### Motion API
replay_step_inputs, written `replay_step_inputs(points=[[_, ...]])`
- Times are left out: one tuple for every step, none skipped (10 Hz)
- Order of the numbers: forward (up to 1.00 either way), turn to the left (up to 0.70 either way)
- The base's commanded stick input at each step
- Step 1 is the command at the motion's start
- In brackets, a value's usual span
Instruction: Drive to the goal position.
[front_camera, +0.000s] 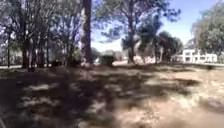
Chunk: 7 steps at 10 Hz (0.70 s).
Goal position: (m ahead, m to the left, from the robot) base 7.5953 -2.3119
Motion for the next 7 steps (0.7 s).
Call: replay_step_inputs(points=[[0.7, -0.23], [0.7, -0.02], [0.7, 0.0], [0.7, 0.0], [0.7, 0.0], [0.7, 0.0], [0.7, 0.0]])
